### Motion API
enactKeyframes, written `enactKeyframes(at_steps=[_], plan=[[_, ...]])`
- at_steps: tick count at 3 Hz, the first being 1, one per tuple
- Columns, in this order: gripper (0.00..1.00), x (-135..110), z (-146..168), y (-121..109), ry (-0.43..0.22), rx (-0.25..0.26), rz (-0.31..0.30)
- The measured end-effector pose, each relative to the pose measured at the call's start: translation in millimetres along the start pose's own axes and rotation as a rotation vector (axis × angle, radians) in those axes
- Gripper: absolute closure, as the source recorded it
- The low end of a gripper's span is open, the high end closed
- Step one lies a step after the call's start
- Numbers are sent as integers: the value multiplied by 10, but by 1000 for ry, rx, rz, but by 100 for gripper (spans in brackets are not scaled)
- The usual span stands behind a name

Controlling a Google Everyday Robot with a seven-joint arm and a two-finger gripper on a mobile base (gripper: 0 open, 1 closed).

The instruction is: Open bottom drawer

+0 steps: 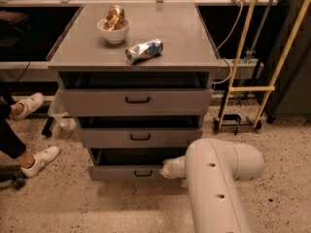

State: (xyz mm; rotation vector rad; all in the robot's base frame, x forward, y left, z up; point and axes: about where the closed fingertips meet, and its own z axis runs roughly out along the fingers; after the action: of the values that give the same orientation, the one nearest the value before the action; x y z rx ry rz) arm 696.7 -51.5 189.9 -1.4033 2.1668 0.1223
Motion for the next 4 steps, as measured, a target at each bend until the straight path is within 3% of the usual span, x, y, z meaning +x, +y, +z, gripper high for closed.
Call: enactKeyframes(at_steps=[2, 4], plan=[[100, 33, -41, 11, 3, -6, -7], [100, 144, -65, 242, -16, -28, -18]])
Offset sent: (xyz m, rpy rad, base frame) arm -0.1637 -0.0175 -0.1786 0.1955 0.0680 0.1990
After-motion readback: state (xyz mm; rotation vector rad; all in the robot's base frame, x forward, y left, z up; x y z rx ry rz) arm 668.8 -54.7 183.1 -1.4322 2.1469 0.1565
